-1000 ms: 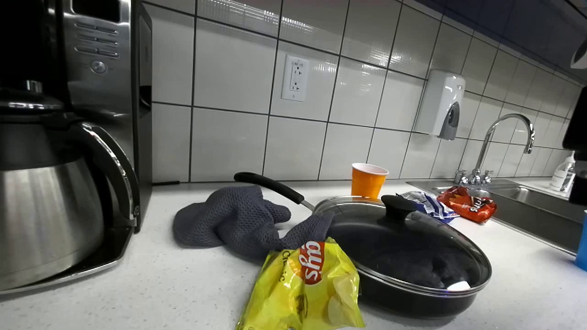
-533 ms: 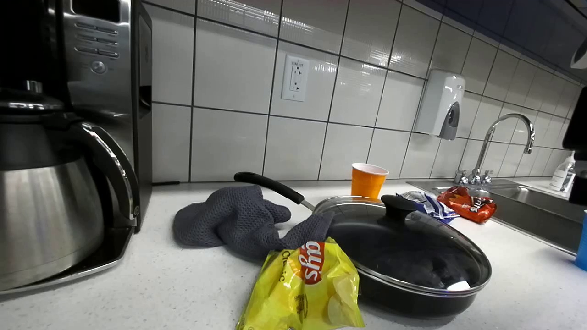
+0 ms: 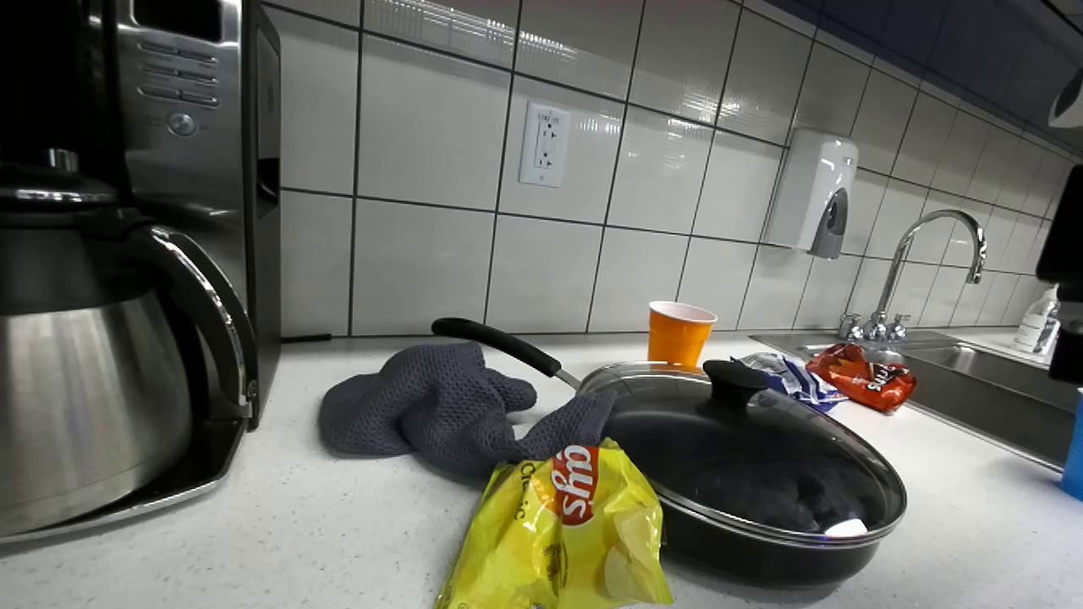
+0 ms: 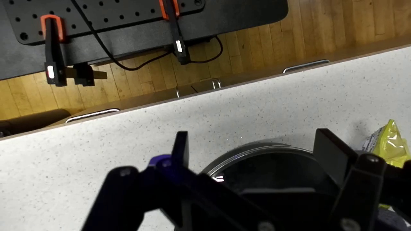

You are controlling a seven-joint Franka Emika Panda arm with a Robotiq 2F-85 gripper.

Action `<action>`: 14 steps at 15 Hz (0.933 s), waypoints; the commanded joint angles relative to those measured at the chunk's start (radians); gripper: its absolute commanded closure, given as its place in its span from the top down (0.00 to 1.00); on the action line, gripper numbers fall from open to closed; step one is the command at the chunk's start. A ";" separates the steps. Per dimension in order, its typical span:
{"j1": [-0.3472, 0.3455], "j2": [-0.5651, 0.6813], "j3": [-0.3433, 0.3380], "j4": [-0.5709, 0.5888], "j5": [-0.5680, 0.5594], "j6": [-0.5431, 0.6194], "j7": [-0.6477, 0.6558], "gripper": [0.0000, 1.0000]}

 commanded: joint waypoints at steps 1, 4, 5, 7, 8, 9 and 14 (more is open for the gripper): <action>-0.024 0.079 0.057 0.053 -0.057 0.027 0.045 1.00; -0.018 0.172 0.094 0.113 -0.120 0.082 0.042 1.00; -0.018 0.202 0.105 0.133 -0.149 0.100 0.044 1.00; -0.023 0.251 0.128 0.161 -0.204 0.154 0.072 1.00; -0.026 0.275 0.135 0.173 -0.232 0.187 0.090 1.00; -0.027 0.299 0.137 0.184 -0.257 0.215 0.102 1.00; -0.035 0.409 0.128 0.235 -0.374 0.328 0.151 1.00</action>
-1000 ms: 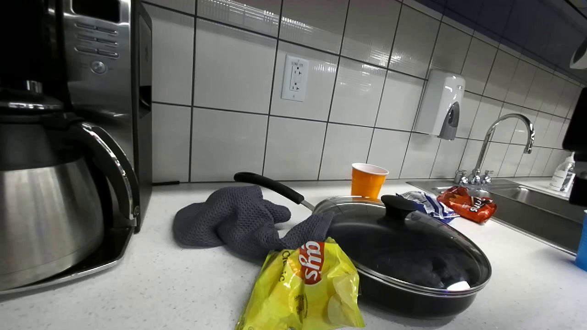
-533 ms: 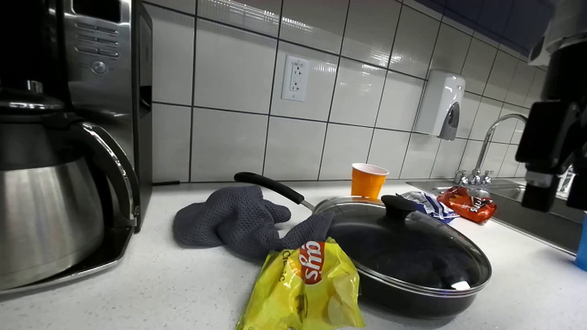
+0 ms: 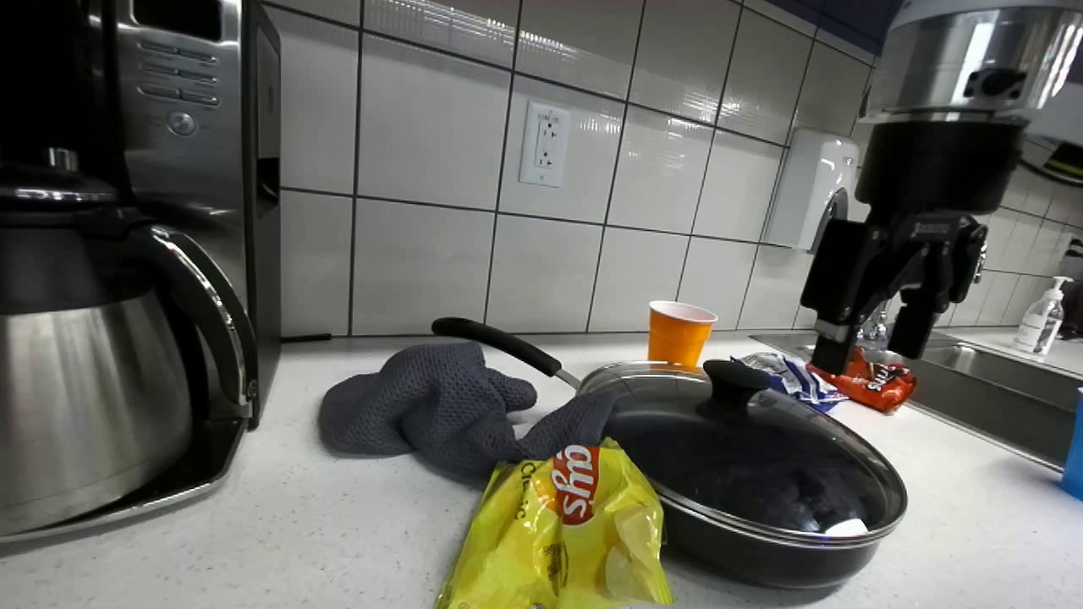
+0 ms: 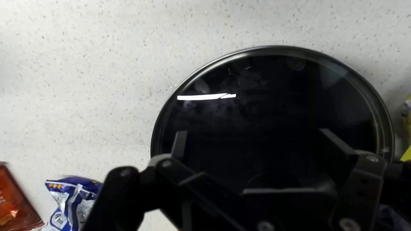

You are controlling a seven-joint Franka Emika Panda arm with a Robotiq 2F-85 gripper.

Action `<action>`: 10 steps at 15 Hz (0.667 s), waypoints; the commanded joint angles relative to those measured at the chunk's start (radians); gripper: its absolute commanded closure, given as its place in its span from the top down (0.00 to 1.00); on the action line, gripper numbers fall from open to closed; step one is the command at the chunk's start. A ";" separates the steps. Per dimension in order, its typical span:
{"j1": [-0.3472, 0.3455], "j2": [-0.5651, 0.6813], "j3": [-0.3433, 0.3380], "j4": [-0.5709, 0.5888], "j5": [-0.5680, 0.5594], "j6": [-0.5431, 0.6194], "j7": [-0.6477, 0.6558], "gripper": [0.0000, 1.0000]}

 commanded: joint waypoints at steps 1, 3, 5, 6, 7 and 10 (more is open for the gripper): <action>-0.024 0.090 0.009 0.063 -0.079 0.058 0.049 1.00; -0.019 0.124 -0.001 0.080 -0.085 0.101 0.038 1.00; -0.012 0.152 -0.010 0.091 -0.078 0.147 0.019 1.00; -0.009 0.169 -0.013 0.099 -0.073 0.169 0.012 1.00; -0.007 0.182 -0.014 0.105 -0.070 0.187 0.010 1.00; -0.003 0.224 -0.019 0.126 -0.068 0.223 0.001 1.00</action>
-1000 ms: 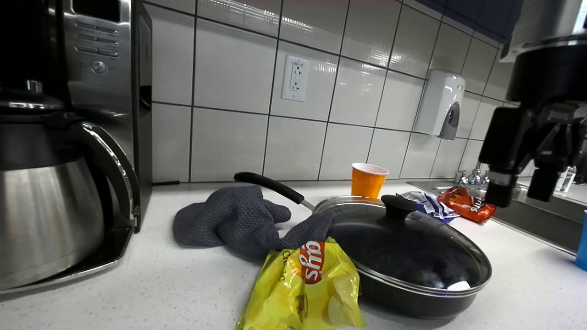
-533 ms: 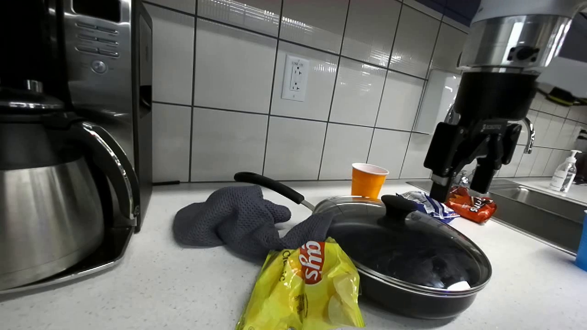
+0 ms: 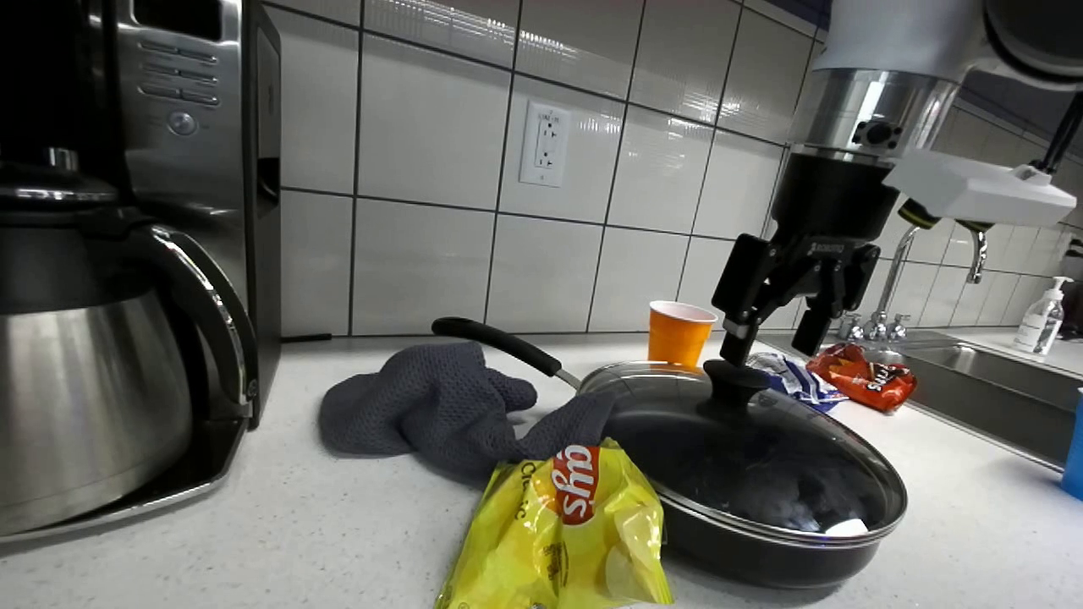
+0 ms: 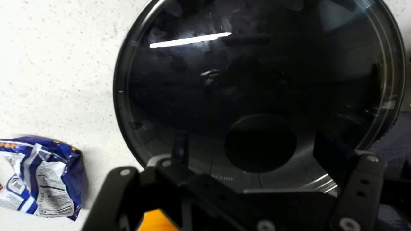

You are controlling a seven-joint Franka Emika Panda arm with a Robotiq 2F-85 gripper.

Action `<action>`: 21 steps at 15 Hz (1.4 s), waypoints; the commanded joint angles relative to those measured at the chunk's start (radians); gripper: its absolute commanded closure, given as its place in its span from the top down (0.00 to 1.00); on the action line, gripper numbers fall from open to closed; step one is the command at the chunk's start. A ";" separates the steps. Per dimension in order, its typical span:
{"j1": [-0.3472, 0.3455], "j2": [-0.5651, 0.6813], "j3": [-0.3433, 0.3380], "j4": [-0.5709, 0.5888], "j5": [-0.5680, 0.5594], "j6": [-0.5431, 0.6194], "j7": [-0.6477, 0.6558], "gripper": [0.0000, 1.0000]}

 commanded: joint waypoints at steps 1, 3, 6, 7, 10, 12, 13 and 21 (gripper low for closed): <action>0.007 0.064 -0.013 0.051 -0.012 0.033 -0.019 1.00; 0.009 0.088 -0.019 0.067 -0.018 0.044 -0.017 1.00; 0.012 0.122 -0.027 0.090 -0.020 0.044 -0.020 1.00; 0.014 0.133 -0.030 0.098 -0.024 0.040 -0.018 1.00; 0.022 0.158 -0.036 0.111 -0.014 0.039 -0.025 1.00; 0.027 0.171 -0.039 0.118 -0.014 0.035 -0.023 1.00; 0.030 0.177 -0.041 0.120 -0.014 0.034 -0.023 1.00; 0.044 0.179 -0.046 0.131 -0.003 0.001 -0.042 1.00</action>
